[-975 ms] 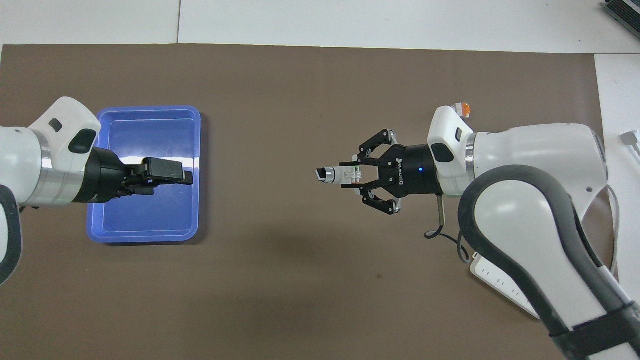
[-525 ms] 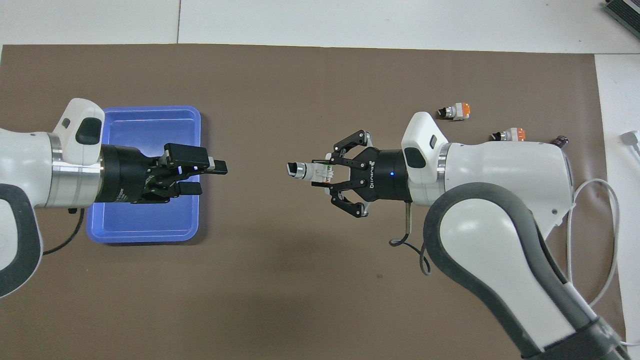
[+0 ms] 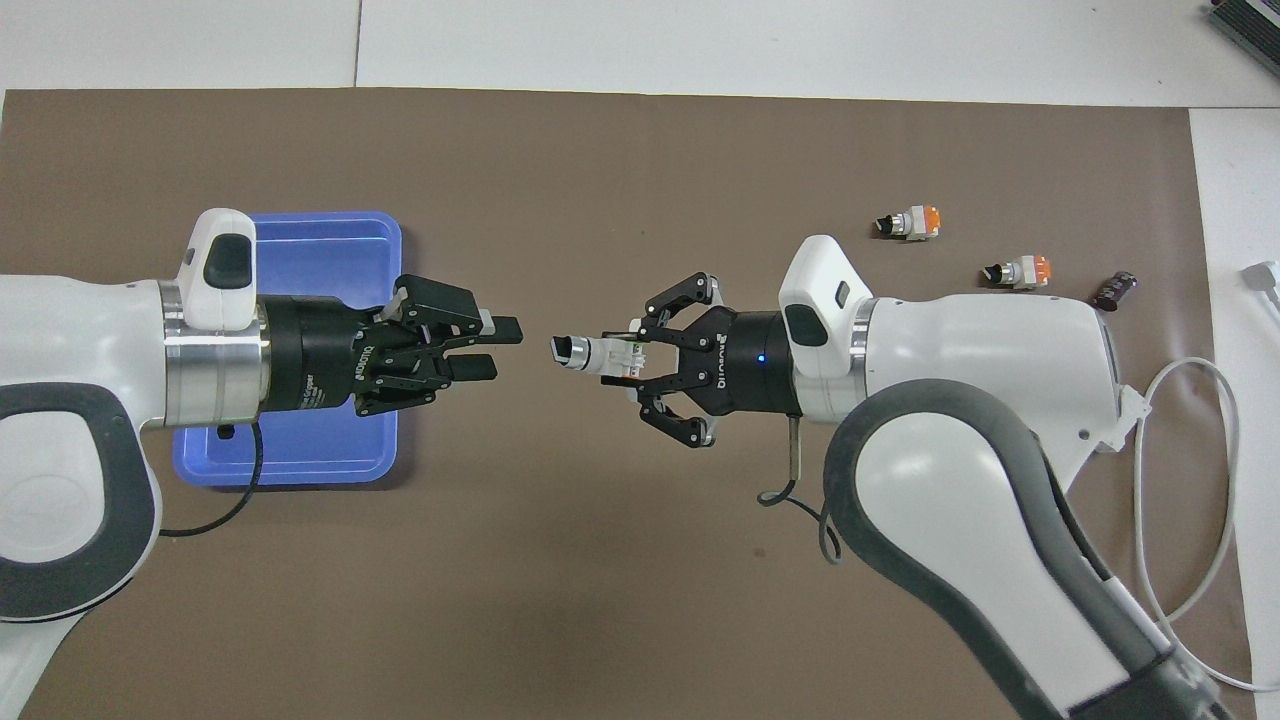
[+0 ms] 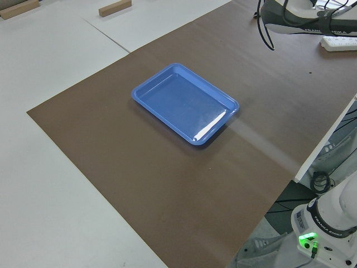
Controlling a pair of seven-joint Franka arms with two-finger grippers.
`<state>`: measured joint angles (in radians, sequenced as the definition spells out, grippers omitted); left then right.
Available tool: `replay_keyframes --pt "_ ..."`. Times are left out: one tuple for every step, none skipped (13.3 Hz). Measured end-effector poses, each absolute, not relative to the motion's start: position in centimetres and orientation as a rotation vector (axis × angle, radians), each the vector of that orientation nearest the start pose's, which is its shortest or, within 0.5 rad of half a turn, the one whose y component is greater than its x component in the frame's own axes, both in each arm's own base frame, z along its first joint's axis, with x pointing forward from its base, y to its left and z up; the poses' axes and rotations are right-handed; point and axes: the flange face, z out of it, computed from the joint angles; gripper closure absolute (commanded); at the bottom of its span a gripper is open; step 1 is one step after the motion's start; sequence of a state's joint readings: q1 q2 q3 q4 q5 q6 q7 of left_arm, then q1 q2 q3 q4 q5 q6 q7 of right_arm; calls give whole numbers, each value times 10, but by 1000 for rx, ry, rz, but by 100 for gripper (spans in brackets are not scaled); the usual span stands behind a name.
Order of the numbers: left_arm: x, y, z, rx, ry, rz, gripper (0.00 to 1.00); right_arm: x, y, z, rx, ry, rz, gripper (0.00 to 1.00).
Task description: Turn and place switch with both arms
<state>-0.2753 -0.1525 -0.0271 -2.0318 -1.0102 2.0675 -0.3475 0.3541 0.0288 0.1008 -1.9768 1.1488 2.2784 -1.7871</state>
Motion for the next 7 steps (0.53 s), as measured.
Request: replay_keyframes --pt "500 -206 554 2136 528 -159 57 524 280 493 -1671 -1654 -994 100" --pt "498 -212 553 2130 534 -162 57 524 280 493 -1673 -1652 -994 100" --pt "496 -220 551 2122 545 -160 57 524 280 493 -1676 -1648 -992 100" --pt "494 -228 549 2110 556 -152 57 524 280 493 -1677 -1647 -991 100" --pt "492 -236 547 2099 564 -147 58 524 280 493 -1677 -1647 -991 100" --pt "491 -241 544 2095 570 -146 59 524 280 493 -1677 -1647 -992 100" --pt "490 -244 541 2094 575 -149 60 524 281 493 -1677 -1647 -991 100"
